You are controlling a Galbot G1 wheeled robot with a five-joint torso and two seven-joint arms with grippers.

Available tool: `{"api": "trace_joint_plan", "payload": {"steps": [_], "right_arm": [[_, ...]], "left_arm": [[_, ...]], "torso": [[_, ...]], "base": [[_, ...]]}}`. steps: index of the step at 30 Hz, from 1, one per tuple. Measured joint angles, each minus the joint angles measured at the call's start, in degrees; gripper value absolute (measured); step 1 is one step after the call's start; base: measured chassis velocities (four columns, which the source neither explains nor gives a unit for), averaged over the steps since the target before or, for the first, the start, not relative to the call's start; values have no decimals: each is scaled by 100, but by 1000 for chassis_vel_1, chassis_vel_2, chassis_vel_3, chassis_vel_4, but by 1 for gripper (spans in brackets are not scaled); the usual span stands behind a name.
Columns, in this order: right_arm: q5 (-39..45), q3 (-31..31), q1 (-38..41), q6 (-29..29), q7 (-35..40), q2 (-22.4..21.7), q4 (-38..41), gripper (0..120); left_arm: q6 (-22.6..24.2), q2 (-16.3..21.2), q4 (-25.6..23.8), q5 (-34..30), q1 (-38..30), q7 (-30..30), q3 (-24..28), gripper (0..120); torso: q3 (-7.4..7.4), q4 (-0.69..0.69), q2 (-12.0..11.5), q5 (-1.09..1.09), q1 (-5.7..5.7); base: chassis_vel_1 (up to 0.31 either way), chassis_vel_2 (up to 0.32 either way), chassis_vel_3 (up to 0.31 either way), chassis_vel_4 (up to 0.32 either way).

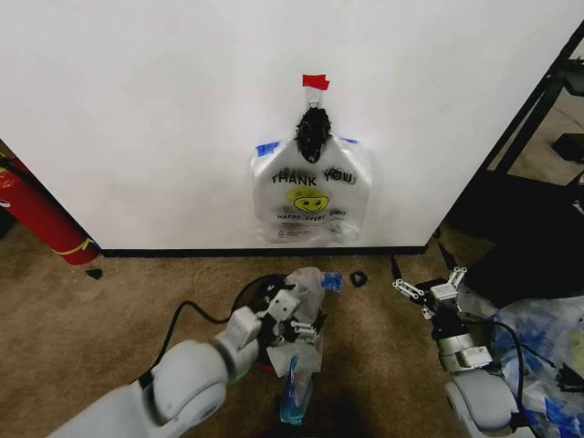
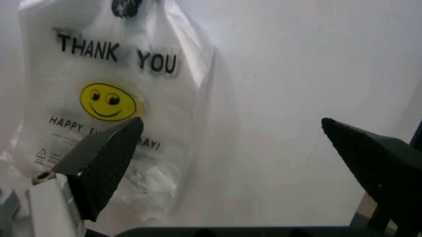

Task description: Pick up the garbage bag from the wall and place it over the trash bin.

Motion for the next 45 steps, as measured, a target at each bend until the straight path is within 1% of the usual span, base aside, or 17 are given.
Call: {"api": "trace_joint_plan", "payload": {"steps": [2, 3, 9, 10, 14, 15, 18, 19, 22, 27, 30, 33, 34, 39, 40, 42, 45], "right_arm": [[-3, -1, 2, 0, -46, 58, 7, 100], [-3, -1, 2, 0, -46, 58, 7, 100], [-25, -21, 41, 6, -112, 169, -28, 100], [-25, -21, 41, 6, -112, 169, -28, 100], [-21, -19, 25, 45, -125, 175, -30, 100], [-15, -17, 17, 60, -125, 171, -34, 100], [1, -13, 1, 107, -130, 149, -58, 100], [1, -13, 1, 107, -130, 149, -58, 100], [6, -14, 6, 155, -154, 119, -111, 100], [55, -43, 57, 259, -388, 76, -247, 100], [414, -93, 112, 353, -963, -4, -344, 100], [960, -151, 155, 350, -1595, -78, -409, 100], [960, -151, 155, 350, -1595, -78, -409, 100], [1955, -194, 312, 102, -3227, -197, -760, 100], [1955, -194, 312, 102, -3227, -197, -760, 100], [2131, -196, 359, -37, -3643, -226, -889, 100], [2326, -195, 458, -254, -4498, -254, -1129, 100]], "left_arm": [[230, -45, -51, -230, -151, -314, 269, 72], [230, -45, -51, -230, -151, -314, 269, 72], [503, -207, 109, -413, -497, -666, 689, 46], [503, -207, 109, -413, -497, -666, 689, 46], [506, -285, 282, -406, -617, -803, 748, 30], [506, -300, 325, -393, -625, -832, 749, 23], [503, -329, 416, -364, -615, -910, 731, 14], [503, -329, 416, -364, -615, -910, 731, 14], [496, -350, 443, -369, -533, -982, 571, 1], [443, -374, 441, -457, -175, -1010, -35, 0], [369, -493, 442, -594, 307, -1000, -644, 0], [268, -687, 529, -635, 740, -967, -1038, 0], [268, -687, 529, -635, 740, -967, -1038, 0], [79, -1112, 811, -538, 1359, -883, -1543, 0], [79, -1112, 811, -538, 1359, -883, -1543, 0], [-2, -1220, 898, -480, 1468, -873, -1662, 0], [-107, -1452, 1012, -400, 1634, -858, -1861, 0]], "torso": [[0, 0, 0, 0, 0], [0, 0, 0, 0, 0], [0, 0, 0, 0, 0], [0, 0, 0, 0, 0], [0, -1, 0, 0, 0], [0, -1, 0, 0, 0], [0, -1, 0, 0, 0], [0, -1, 0, 0, 0], [0, -1, 0, 0, 0], [0, 0, 0, 0, -1], [-1, 0, 0, 1, -1], [-1, 0, 1, 0, -1], [-1, 0, 1, 0, -1], [-1, -1, 2, 1, -1], [-1, -1, 2, 1, -1], [-1, -1, 1, 1, -1], [-1, 0, 1, 1, -1]], "base": [[0, 0, 0, 0], [0, 0, 0, 0], [0, 0, 0, 0], [0, 0, 0, 0], [0, 0, 0, 0], [0, 0, 0, 0], [0, 0, 0, 0], [0, 0, 0, 0], [0, 0, 0, 0], [0, 0, 0, 0], [0, 0, 0, 0], [0, 0, 0, 0], [0, 0, 0, 0], [0, 0, 0, 0], [0, 0, 0, 0], [0, 0, 0, 0], [0, 0, 0, 0]]}}
